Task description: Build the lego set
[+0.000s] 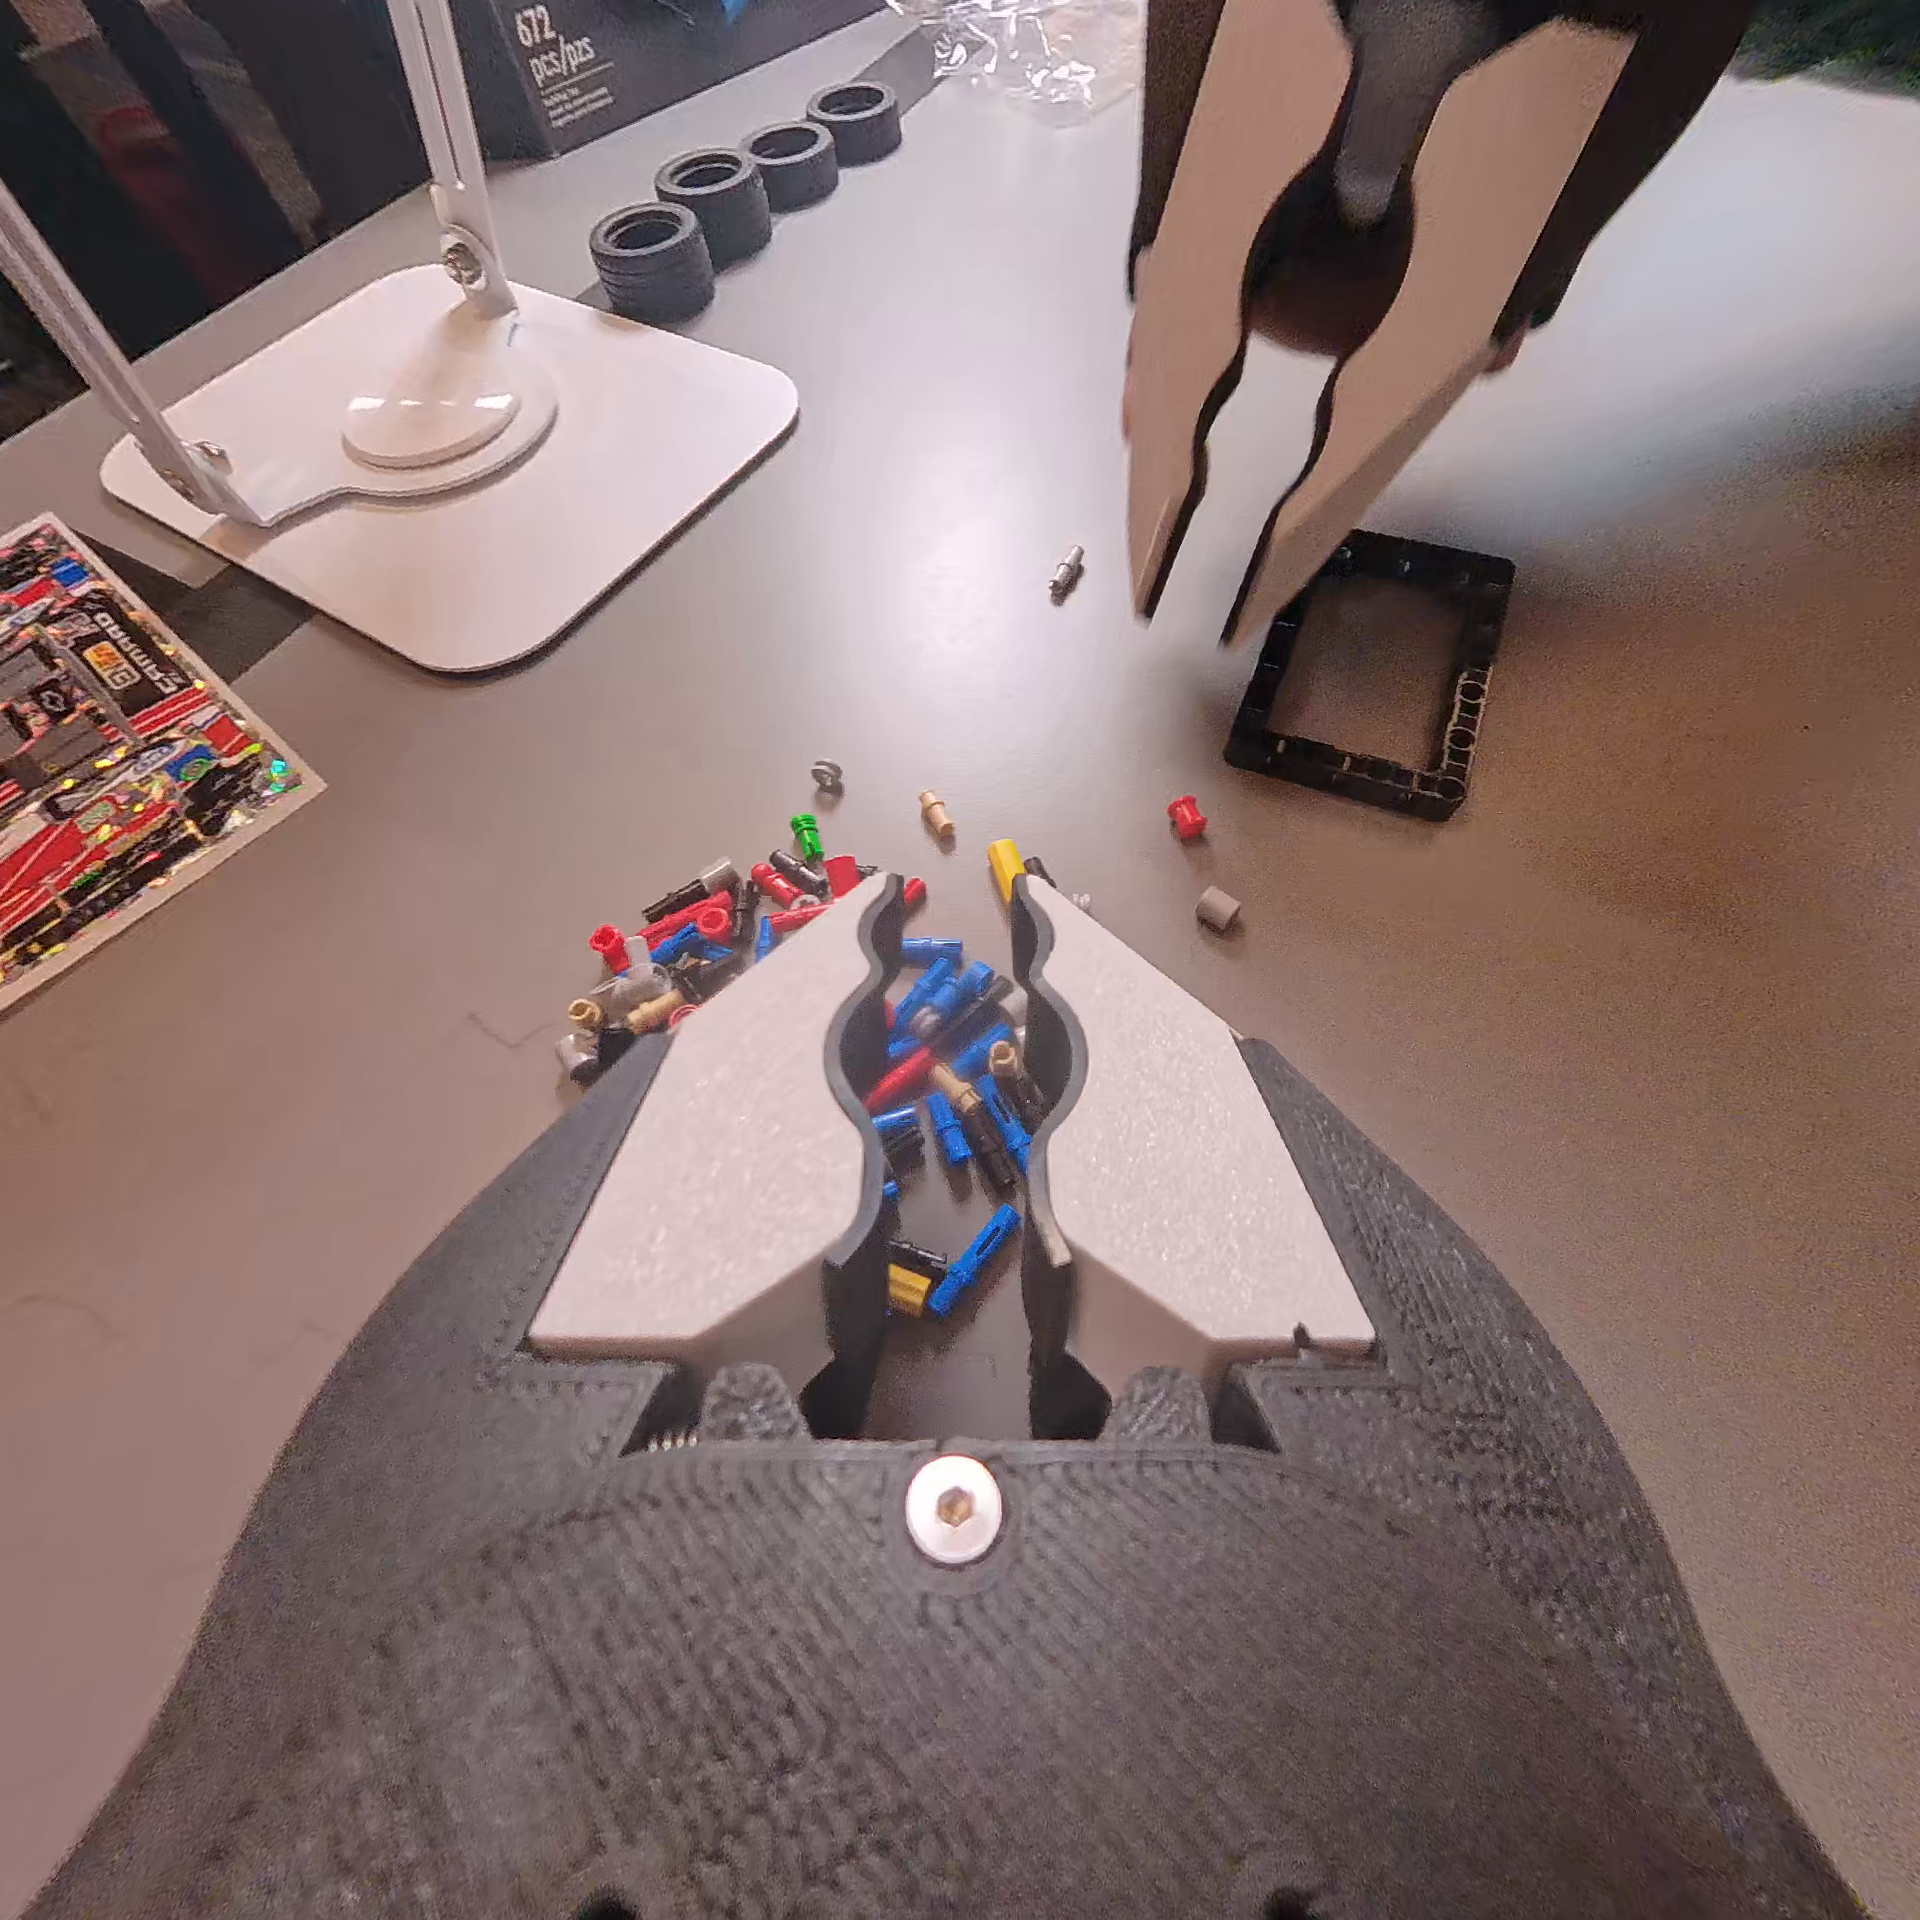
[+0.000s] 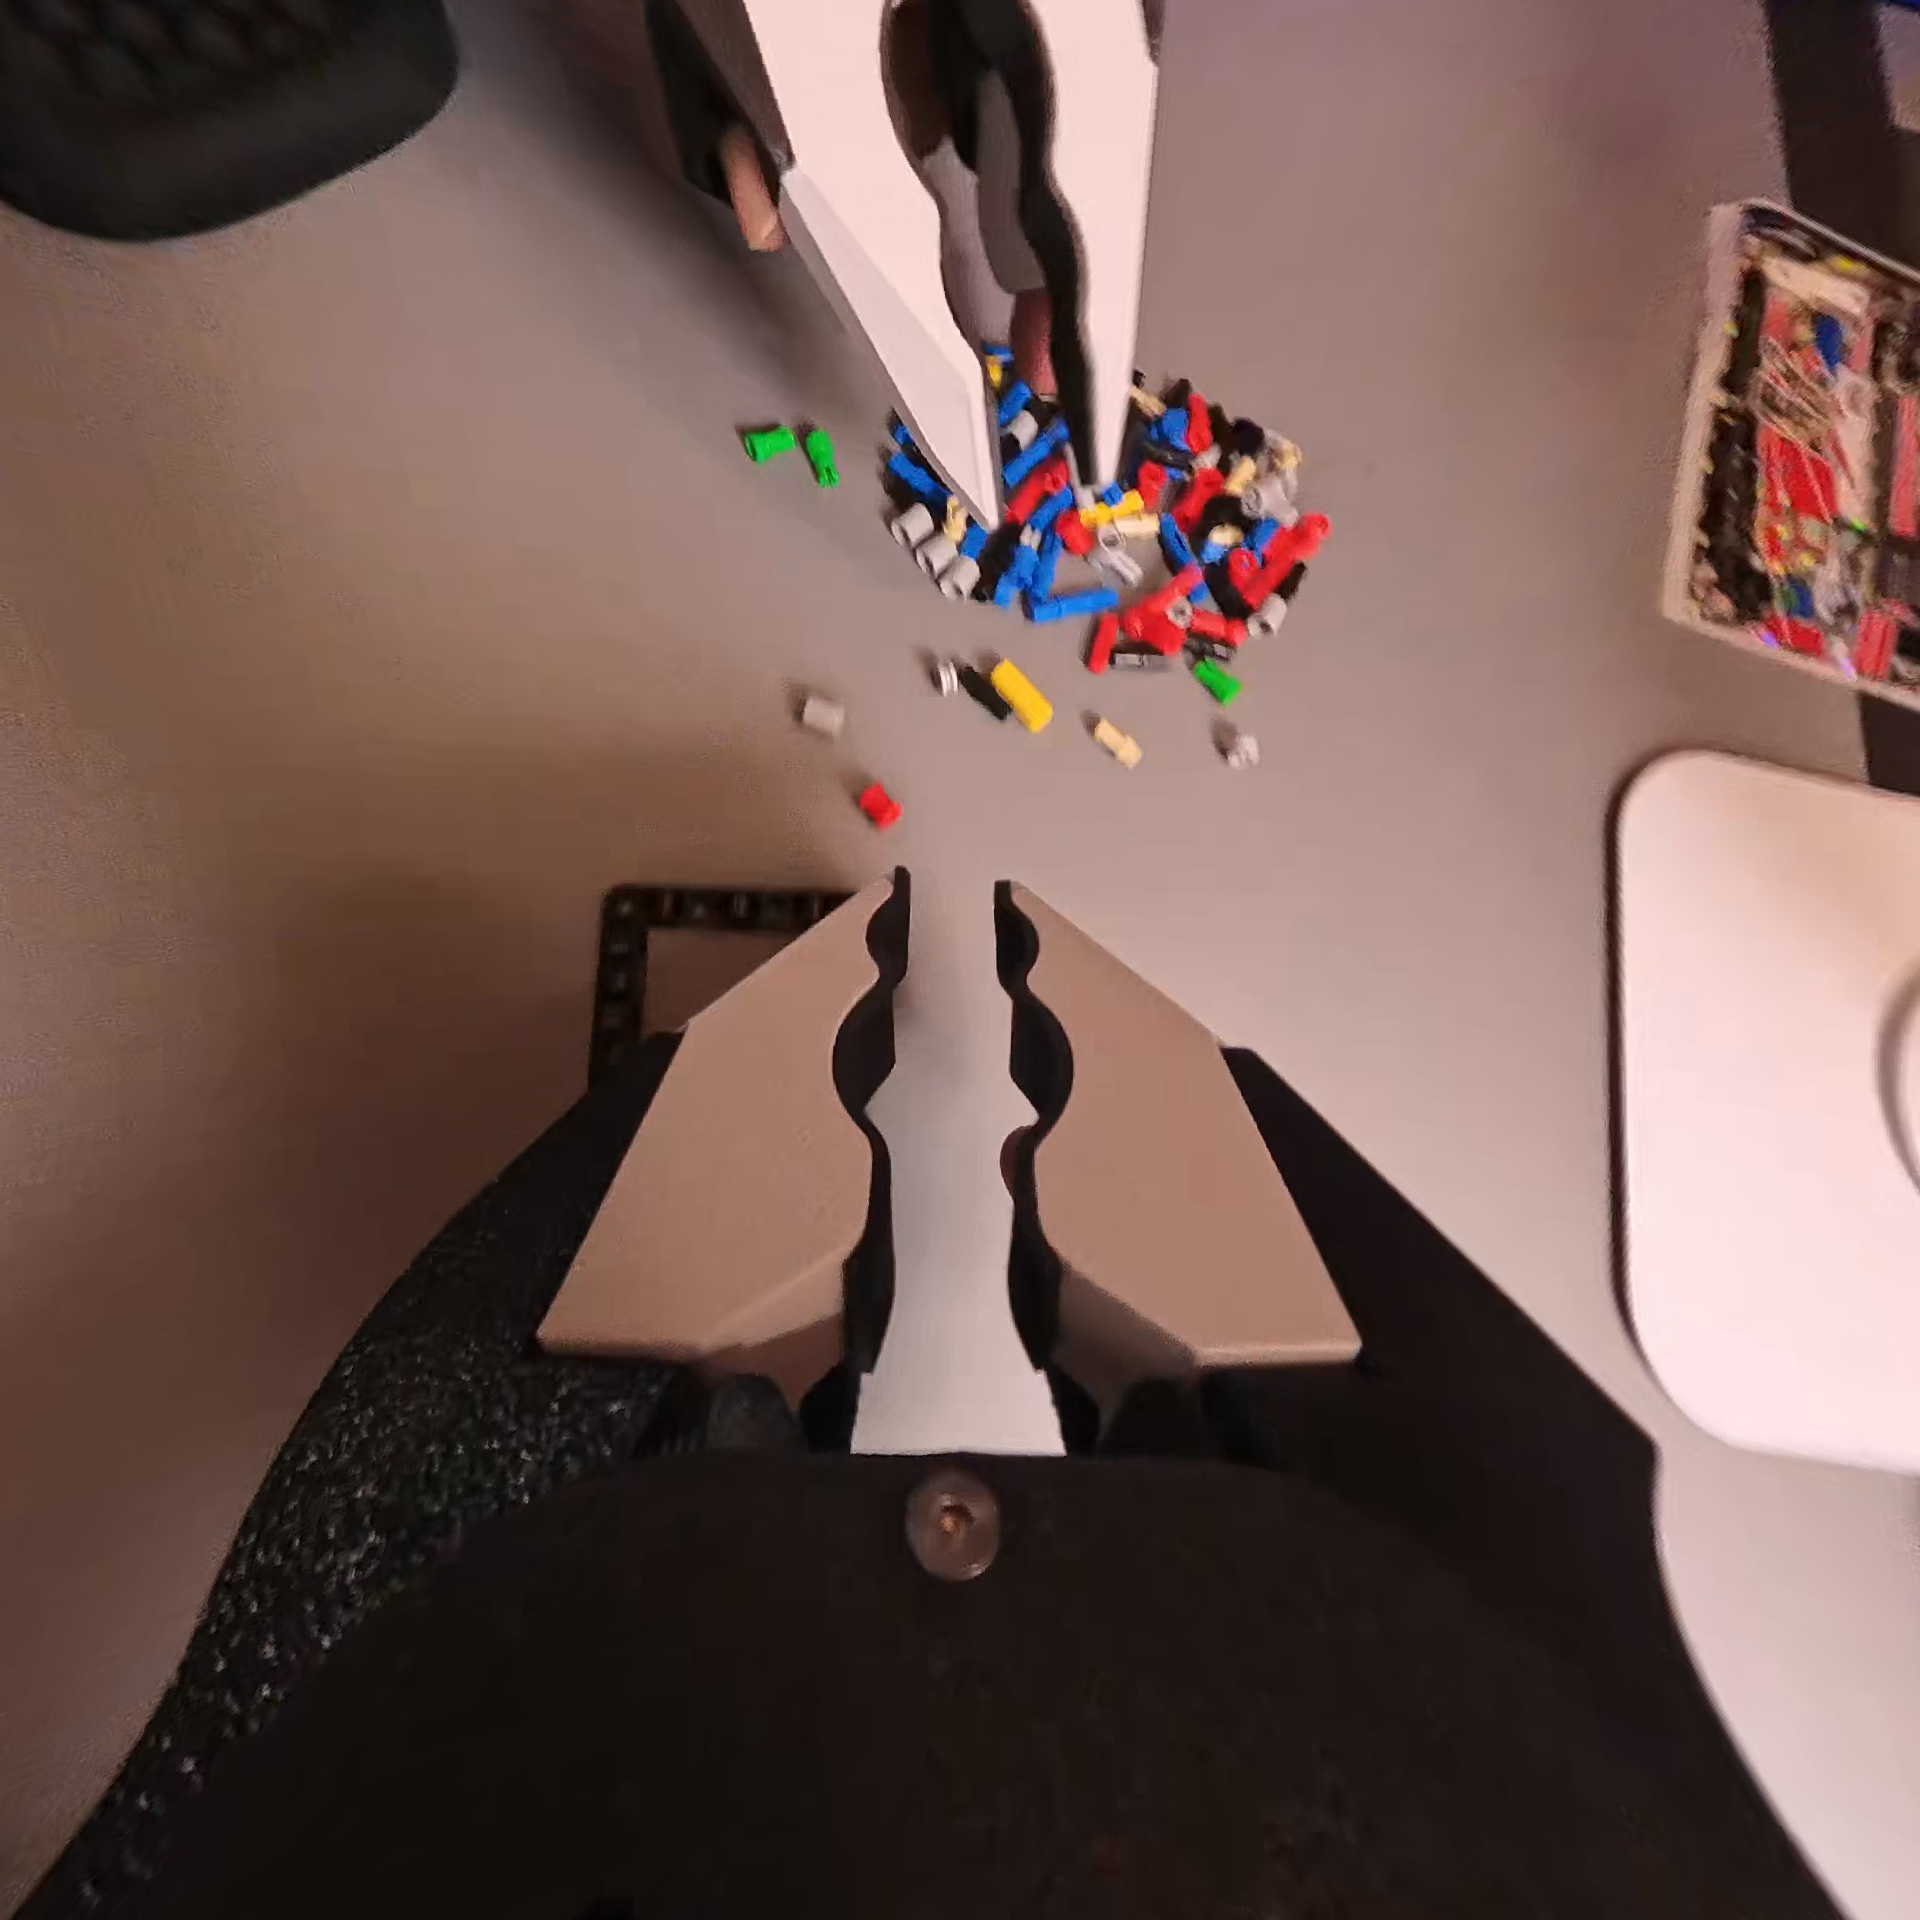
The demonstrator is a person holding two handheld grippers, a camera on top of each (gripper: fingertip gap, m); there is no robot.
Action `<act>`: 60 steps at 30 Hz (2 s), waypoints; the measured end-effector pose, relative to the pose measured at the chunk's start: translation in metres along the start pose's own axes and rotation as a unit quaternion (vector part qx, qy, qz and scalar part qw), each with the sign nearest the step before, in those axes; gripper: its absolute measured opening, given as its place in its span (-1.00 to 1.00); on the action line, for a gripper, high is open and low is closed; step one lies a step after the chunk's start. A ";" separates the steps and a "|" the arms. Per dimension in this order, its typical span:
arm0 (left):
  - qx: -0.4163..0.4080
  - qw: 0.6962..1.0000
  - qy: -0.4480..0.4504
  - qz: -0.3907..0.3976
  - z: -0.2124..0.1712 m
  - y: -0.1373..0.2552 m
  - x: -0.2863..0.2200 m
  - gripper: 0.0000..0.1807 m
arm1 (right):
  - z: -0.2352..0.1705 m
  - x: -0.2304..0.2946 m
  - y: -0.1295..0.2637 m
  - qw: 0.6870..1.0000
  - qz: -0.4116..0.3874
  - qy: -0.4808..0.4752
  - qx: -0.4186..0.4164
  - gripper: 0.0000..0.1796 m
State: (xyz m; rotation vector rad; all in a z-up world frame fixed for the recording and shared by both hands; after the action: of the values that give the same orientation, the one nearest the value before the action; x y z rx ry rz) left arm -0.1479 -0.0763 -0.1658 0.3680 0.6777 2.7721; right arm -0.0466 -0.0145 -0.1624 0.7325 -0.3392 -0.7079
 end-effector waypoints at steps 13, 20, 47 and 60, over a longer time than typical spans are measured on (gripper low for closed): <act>-0.050 0.995 0.030 0.079 0.022 0.022 0.032 -0.41 | 0.021 -0.024 -0.058 0.990 0.089 0.063 0.084 -0.83; -0.023 0.998 0.005 0.061 0.012 0.020 0.022 -0.60 | 0.020 -0.027 -0.062 0.986 0.114 0.068 0.101 -0.96; 0.082 0.994 -0.033 0.058 -0.016 0.013 0.016 -0.74 | -0.193 0.010 0.148 0.955 -0.158 -0.249 0.037 -0.95; 0.139 0.988 -0.061 -0.020 -0.035 0.025 -0.008 -0.88 | -0.135 0.029 0.158 0.948 -0.231 -0.204 -0.079 -0.81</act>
State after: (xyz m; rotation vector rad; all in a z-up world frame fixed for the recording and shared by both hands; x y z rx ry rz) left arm -0.1562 -0.1148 -0.1850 0.5693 1.0319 2.5945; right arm 0.1171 0.1154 -0.1436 0.5095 -0.4865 -1.3254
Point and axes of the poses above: each gripper's, where its closed fingertips meet, y back along the fingers, z out of its top, x = y × z across the jaws, the point moved 3 cm from there along y, back along the fingers, and after that the axes turned 13 degrees about z, right-handed, at the moved point
